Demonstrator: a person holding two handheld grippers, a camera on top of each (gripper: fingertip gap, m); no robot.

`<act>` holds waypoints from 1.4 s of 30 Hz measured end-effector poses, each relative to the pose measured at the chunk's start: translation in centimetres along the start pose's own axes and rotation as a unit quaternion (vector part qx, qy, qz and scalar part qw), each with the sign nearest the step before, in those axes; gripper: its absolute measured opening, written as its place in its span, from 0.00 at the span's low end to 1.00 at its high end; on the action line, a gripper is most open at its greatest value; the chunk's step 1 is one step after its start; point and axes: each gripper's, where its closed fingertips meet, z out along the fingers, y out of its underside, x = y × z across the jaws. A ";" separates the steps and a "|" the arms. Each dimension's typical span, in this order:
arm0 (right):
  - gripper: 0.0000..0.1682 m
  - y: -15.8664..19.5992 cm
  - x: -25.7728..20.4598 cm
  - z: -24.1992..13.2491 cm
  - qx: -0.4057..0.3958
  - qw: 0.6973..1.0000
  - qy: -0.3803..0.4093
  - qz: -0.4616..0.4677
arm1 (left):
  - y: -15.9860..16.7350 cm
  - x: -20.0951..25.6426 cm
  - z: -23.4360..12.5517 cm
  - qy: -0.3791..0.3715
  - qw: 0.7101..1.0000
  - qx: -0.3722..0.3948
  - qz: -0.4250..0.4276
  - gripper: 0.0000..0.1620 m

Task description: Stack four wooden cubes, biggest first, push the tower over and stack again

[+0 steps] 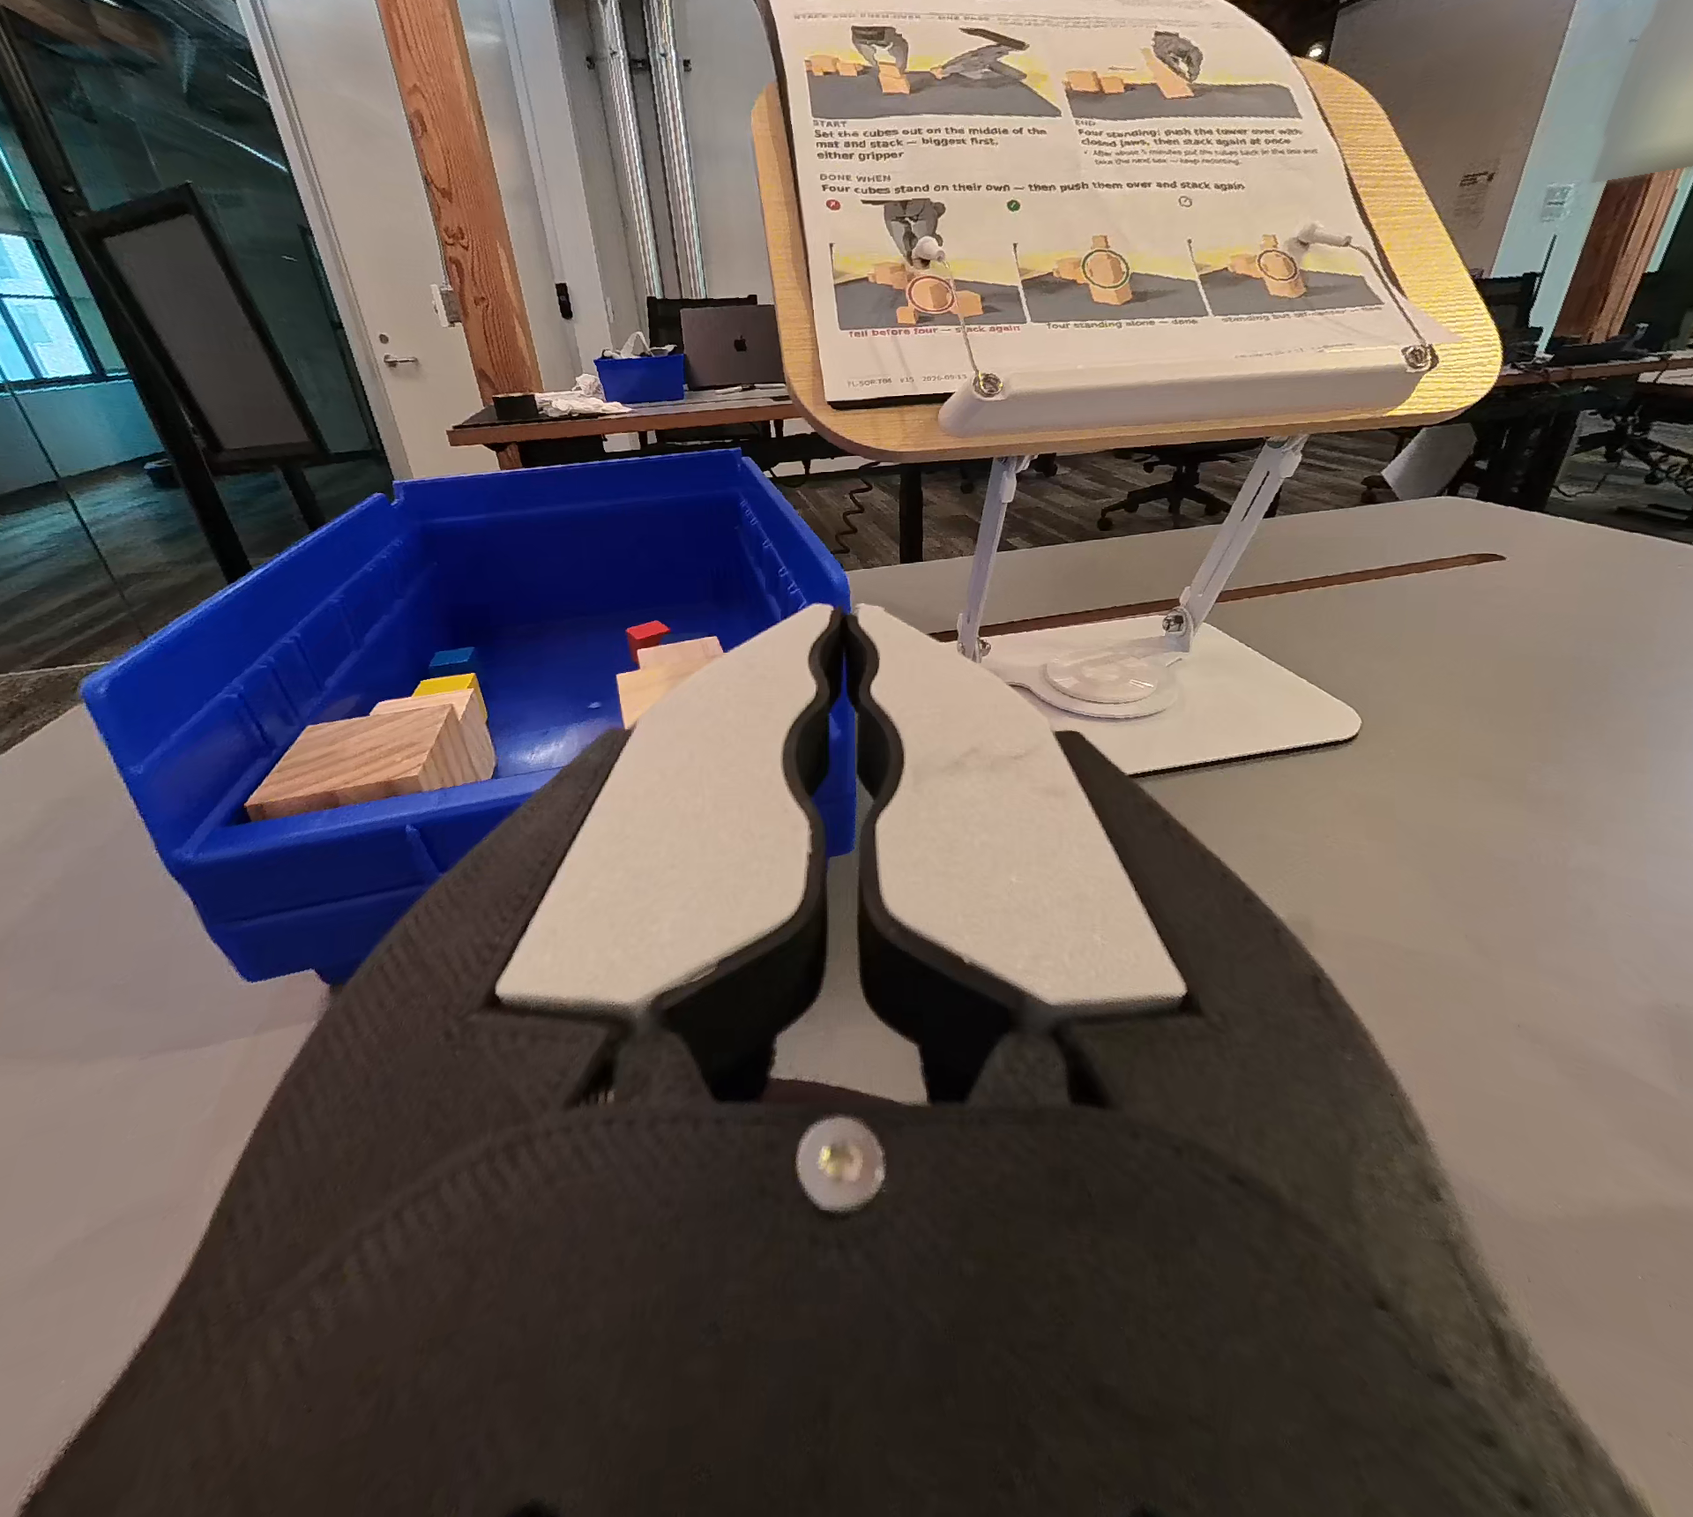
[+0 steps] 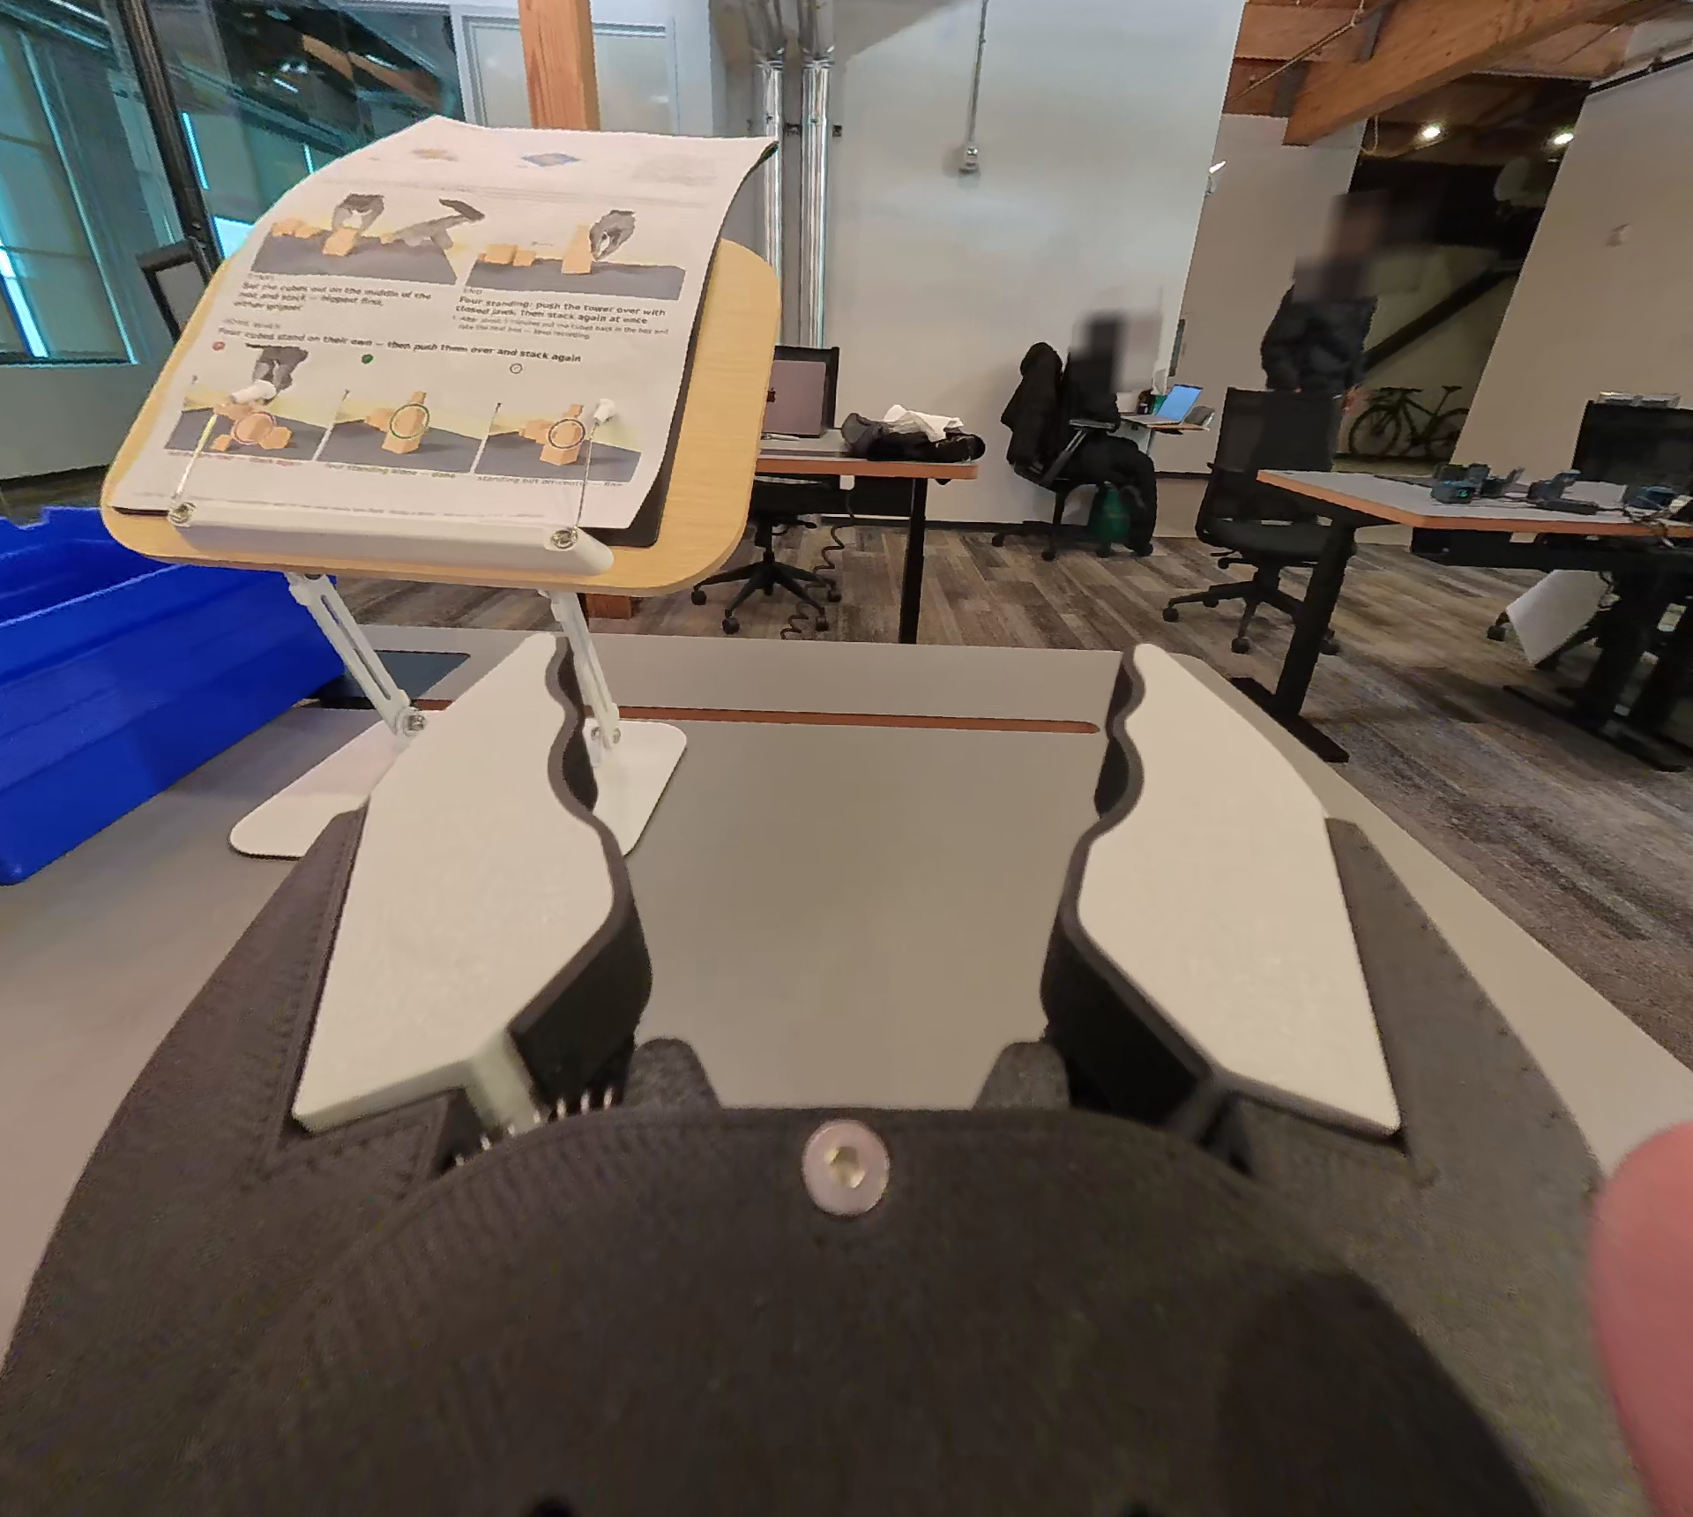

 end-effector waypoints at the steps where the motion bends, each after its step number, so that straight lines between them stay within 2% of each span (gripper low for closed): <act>1: 0.65 -0.1 0.0 0.0 0.001 1.000 0.001 0.000 | 0.0 -0.1 -0.1 -0.001 1.000 0.000 0.000 0.00; 32: 0.64 0.8 -2.5 1.5 0.000 1.000 -0.025 0.003 | 0.0 -2.4 -1.4 -0.039 0.999 0.001 0.011 0.00; 42: 0.64 2.9 -3.0 2.0 -0.032 0.999 -0.033 0.000 | 0.1 -2.7 -1.4 -0.042 0.999 0.000 0.011 0.00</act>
